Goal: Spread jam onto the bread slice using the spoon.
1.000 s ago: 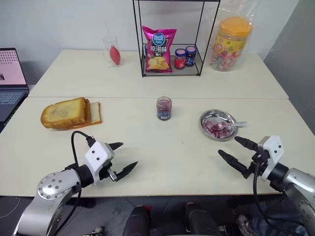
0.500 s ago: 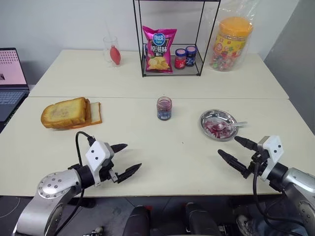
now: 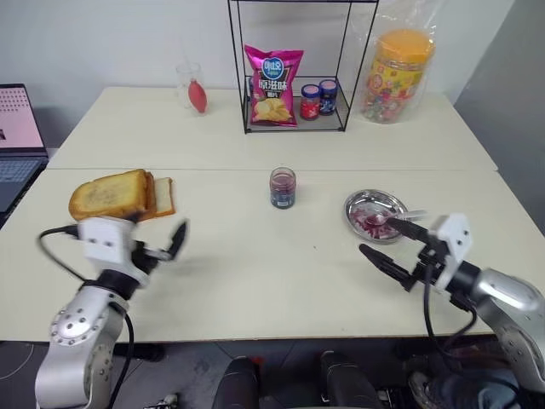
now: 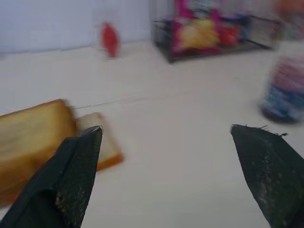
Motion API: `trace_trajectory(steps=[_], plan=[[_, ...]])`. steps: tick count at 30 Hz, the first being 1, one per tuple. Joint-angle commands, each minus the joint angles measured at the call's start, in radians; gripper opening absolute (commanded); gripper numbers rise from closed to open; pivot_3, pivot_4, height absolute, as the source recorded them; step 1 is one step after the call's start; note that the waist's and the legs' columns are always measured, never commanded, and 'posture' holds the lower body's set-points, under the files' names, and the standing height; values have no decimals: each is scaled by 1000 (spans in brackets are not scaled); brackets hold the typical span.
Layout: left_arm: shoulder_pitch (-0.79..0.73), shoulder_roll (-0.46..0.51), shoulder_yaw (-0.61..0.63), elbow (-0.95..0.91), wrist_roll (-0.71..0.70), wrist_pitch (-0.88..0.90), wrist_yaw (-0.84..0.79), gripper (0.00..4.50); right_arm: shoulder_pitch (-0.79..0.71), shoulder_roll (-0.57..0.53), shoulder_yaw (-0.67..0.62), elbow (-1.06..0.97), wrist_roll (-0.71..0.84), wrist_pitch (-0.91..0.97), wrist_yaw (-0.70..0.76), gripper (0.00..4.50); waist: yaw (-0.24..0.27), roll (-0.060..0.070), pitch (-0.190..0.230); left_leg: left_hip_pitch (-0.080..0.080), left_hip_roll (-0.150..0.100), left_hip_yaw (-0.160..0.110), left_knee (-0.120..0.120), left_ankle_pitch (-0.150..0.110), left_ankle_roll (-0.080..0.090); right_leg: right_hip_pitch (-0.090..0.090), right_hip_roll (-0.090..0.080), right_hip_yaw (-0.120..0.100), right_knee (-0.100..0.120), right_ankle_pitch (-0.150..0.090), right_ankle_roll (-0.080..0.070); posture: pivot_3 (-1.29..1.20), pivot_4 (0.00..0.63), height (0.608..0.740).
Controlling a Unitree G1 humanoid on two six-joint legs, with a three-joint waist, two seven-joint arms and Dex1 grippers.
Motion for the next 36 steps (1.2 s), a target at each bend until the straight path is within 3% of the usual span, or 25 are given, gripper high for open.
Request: trace_trajectory(steps=[1,10,26,36], plan=[[-61,9,157,94,-60,43,116,4500,-136,9,69,-44,52,101,-13,4474,0,-1,-1,-1,0,-2,0,0,0,0,1,-1,0,0,0,0,150,740],[-237,89,236,332,-146,116,155,4500,-403,46,238,-8,45,245,-3,4474,11,-3,-1,-3,-1,-2,0,-1,-1,0,0,-2,-2,5,8,0,150,740],[-623,209,183,927,-118,44,117,4500,-429,36,226,27,17,250,3,4474,7,-4,-1,-3,-1,-2,-1,0,-1,-1,0,-1,-2,6,9,0,150,740],[-624,194,179,883,-96,-2,184,2625,-412,35,199,5,31,277,-13,4500,8,-5,-1,-4,-1,-2,-1,0,-1,-2,0,-2,-2,6,10,0,150,740]])
